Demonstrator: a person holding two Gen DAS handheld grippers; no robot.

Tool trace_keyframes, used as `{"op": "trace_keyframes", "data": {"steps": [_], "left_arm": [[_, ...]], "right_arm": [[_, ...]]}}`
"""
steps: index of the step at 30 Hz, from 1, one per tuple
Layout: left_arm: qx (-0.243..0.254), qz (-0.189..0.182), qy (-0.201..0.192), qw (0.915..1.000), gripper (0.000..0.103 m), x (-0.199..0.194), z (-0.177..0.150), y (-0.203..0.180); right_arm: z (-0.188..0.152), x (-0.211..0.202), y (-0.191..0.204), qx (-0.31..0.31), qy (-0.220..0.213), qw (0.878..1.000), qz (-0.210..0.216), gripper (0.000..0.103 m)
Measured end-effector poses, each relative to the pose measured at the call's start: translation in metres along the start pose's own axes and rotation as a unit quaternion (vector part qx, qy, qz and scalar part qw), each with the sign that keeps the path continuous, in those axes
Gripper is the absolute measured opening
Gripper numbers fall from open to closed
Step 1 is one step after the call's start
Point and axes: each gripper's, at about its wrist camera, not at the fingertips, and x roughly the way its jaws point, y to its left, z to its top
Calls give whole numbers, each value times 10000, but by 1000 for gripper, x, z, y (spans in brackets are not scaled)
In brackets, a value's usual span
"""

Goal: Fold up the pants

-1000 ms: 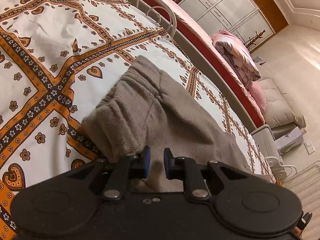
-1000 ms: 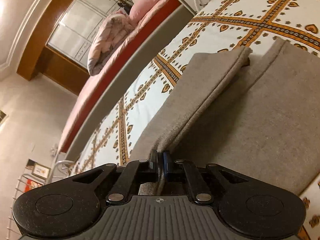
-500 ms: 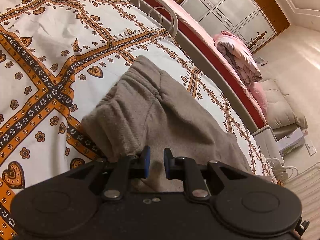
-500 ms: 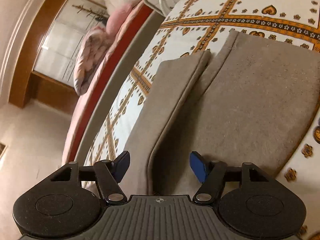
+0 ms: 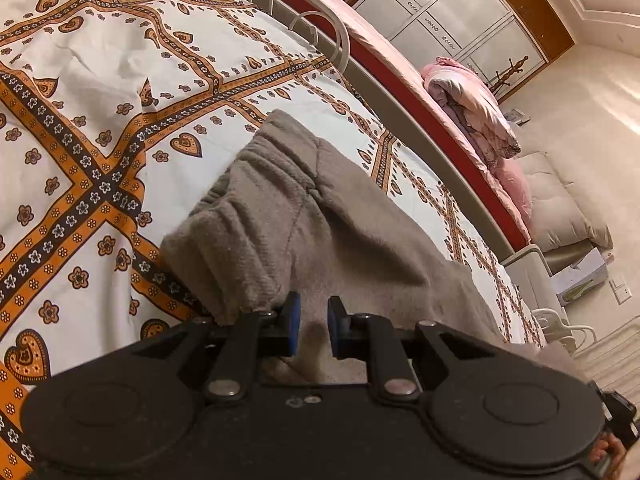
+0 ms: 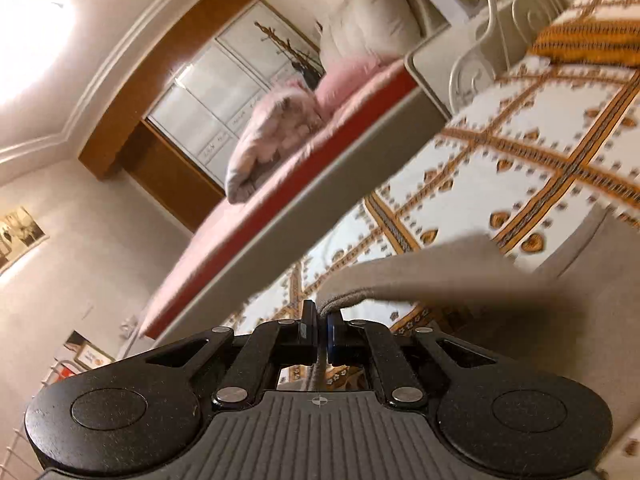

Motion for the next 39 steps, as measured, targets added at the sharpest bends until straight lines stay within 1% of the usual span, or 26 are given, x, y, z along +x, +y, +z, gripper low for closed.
{"op": "trace_keyframes", "data": {"steps": [1,3,5,7,8,10,11,13,15,16,17,18,21,24,26,27,28,29,30,31,32,34,35,37,38,39], "left_arm": [[5,-5,3,10000,7,0,0,0],[5,-11,7,10000,7,0,0,0],[21,0,8,10000,7,0,0,0],[14,22,8,10000,7,1,0,-1],[-16,28,3,10000,7,1,0,-1],[-95,38,-18,9999,7,0,-1,-1],[-105,43,-22,9999,8,0,-1,-1],[-83,45,-22,10000,8,0,-2,-2],[-73,28,-15,10000,8,0,-2,-1],[-61,22,-7,10000,8,0,-2,-1],[-47,22,-1,10000,8,1,-1,-1],[-29,29,2,10000,8,1,-1,-1],[17,75,-6,10000,8,4,-1,-4],[57,127,-26,9999,8,6,-2,-7],[73,136,-30,9999,8,6,-2,-8],[74,127,-30,9999,8,6,-2,-8],[85,116,-27,9999,8,6,-2,-7],[102,105,-23,9999,8,5,-2,-7],[125,93,-18,9999,8,5,-2,-6],[140,79,-14,9999,8,5,-2,-6],[152,67,-9,9999,8,5,-2,-6],[162,40,1,9999,8,5,-2,-5],[155,29,4,9999,8,5,-2,-4],[159,18,9,9999,8,5,-1,-4],[166,18,10,9999,8,5,-2,-4],[170,18,14,9999,8,5,-1,-4]], "right_arm": [[0,-10,0,-123,68,9999,-91,5],[-3,-20,-9,-187,378,9980,-466,5],[-10,-24,-32,61,830,9930,-837,5],[-19,-12,-57,402,1381,9823,-1199,5],[-23,-5,-69,573,1699,9765,-1195,5],[-28,-3,-85,1039,1960,9705,-939,6],[-27,-6,-90,1254,1954,9701,-708,7],[-23,-17,-98,1582,1859,9692,-330,17],[-14,-34,-104,1679,1498,9740,-267,42],[-7,-43,-107,1707,1301,9765,-191,47],[-2,-49,-111,1769,1109,9779,-126,54],[4,-54,-117,1856,938,9781,-105,58],[14,-48,-134,2142,771,9737,-101,58],[14,-30,-151,2610,834,9617,-35,58],[12,-18,-157,2936,867,9518,203,57],[12,-15,-160,3036,794,9490,299,51],[14,-12,-161,3050,715,9490,357,48],[17,-11,-161,3001,636,9512,337,40],[22,-11,-159,2882,512,9560,201,24],[24,-13,-156,2757,440,9602,89,12],[27,-15,-153,2646,347,9637,2,6],[38,-26,-132,1932,36,9808,-240,6],[42,-35,-118,1557,-169,9874,-219,6],[50,-56,-88,717,-585,9956,-121,6],[50,-65,-77,253,-704,9971,-158,6],[49,-68,-74,32,-662,9974,-284,6]]}}
